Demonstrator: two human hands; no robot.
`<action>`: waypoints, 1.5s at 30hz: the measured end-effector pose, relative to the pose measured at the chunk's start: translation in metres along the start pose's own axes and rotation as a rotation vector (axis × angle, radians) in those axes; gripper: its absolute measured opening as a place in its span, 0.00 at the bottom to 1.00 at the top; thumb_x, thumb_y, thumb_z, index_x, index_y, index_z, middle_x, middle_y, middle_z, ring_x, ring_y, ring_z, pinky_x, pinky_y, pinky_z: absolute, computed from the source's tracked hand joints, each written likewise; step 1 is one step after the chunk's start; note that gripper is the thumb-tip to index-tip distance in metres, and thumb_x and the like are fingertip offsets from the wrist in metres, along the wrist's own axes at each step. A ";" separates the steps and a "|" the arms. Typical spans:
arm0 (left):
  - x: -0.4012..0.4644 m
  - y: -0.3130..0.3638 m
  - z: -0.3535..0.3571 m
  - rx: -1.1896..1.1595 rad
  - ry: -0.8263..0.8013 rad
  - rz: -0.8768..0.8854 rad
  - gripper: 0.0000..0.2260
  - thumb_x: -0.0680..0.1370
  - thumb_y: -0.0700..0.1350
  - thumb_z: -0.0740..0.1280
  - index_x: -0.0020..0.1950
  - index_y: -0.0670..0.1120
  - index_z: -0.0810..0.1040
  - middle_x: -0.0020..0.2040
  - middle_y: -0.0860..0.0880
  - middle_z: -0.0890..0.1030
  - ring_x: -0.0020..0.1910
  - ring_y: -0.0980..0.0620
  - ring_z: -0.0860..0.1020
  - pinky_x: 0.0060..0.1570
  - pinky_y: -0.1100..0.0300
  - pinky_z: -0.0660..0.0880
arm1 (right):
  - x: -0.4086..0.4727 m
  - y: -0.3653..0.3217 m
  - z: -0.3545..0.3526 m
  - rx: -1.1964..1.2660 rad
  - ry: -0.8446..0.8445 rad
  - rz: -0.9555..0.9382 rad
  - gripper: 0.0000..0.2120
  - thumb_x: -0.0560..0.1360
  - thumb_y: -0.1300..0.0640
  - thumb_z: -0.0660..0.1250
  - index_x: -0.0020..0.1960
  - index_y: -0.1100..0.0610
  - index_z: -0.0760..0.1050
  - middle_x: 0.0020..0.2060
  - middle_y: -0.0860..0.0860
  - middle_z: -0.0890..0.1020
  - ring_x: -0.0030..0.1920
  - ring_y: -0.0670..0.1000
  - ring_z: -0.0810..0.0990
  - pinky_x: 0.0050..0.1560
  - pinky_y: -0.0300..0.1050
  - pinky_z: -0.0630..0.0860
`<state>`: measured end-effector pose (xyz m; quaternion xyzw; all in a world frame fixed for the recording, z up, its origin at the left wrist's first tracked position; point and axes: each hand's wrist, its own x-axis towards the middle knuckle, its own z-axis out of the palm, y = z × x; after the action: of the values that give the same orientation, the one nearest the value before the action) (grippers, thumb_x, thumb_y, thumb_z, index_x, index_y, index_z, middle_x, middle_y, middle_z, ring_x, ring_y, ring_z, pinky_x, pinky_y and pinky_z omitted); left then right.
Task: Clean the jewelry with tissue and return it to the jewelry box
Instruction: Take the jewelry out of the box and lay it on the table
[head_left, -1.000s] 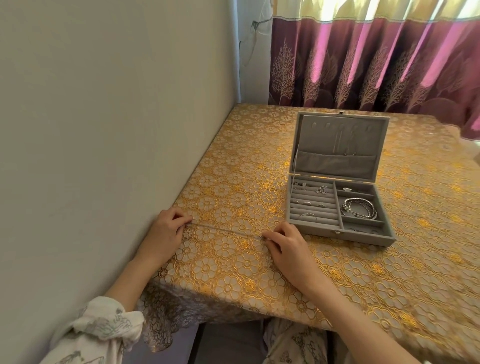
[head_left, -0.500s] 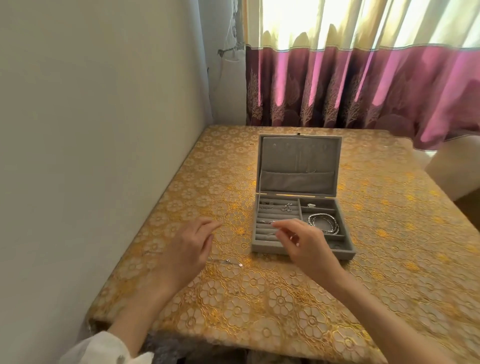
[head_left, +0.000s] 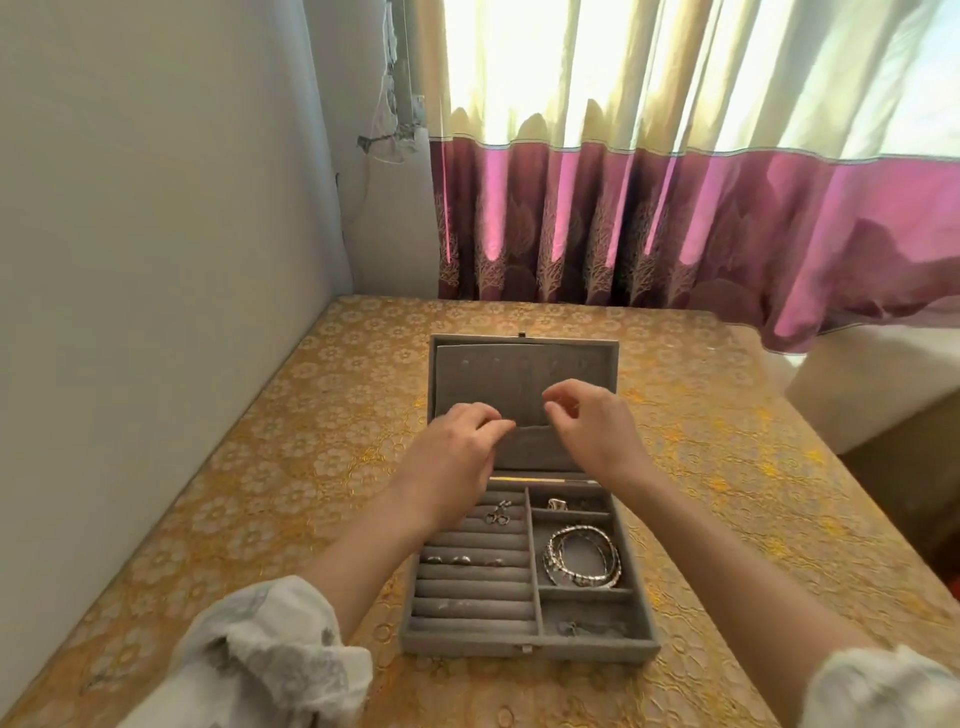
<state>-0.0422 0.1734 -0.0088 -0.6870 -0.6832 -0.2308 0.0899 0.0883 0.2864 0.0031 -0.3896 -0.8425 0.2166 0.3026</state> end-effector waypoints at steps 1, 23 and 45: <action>0.005 -0.003 0.005 0.018 -0.010 -0.012 0.17 0.79 0.40 0.59 0.69 0.46 0.70 0.63 0.48 0.74 0.62 0.51 0.70 0.61 0.59 0.68 | 0.007 0.002 0.002 -0.002 0.006 0.016 0.10 0.76 0.57 0.63 0.56 0.56 0.78 0.49 0.51 0.82 0.48 0.49 0.79 0.52 0.47 0.77; 0.004 -0.017 0.025 -0.180 0.063 -0.015 0.09 0.73 0.41 0.65 0.48 0.49 0.83 0.41 0.52 0.81 0.41 0.53 0.75 0.42 0.56 0.74 | 0.036 -0.004 0.032 -0.188 0.279 0.023 0.09 0.77 0.54 0.60 0.50 0.57 0.78 0.46 0.52 0.82 0.47 0.53 0.78 0.53 0.48 0.65; 0.028 0.038 -0.060 -0.666 0.210 -0.291 0.12 0.77 0.41 0.66 0.60 0.47 0.77 0.50 0.53 0.81 0.48 0.60 0.78 0.46 0.74 0.73 | 0.018 -0.056 -0.083 -0.232 0.381 -0.545 0.03 0.71 0.62 0.70 0.38 0.59 0.78 0.30 0.46 0.75 0.33 0.43 0.68 0.41 0.42 0.66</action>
<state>-0.0179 0.1703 0.0635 -0.5470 -0.6482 -0.5197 -0.1026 0.1063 0.2773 0.1030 -0.2156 -0.8628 -0.0461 0.4549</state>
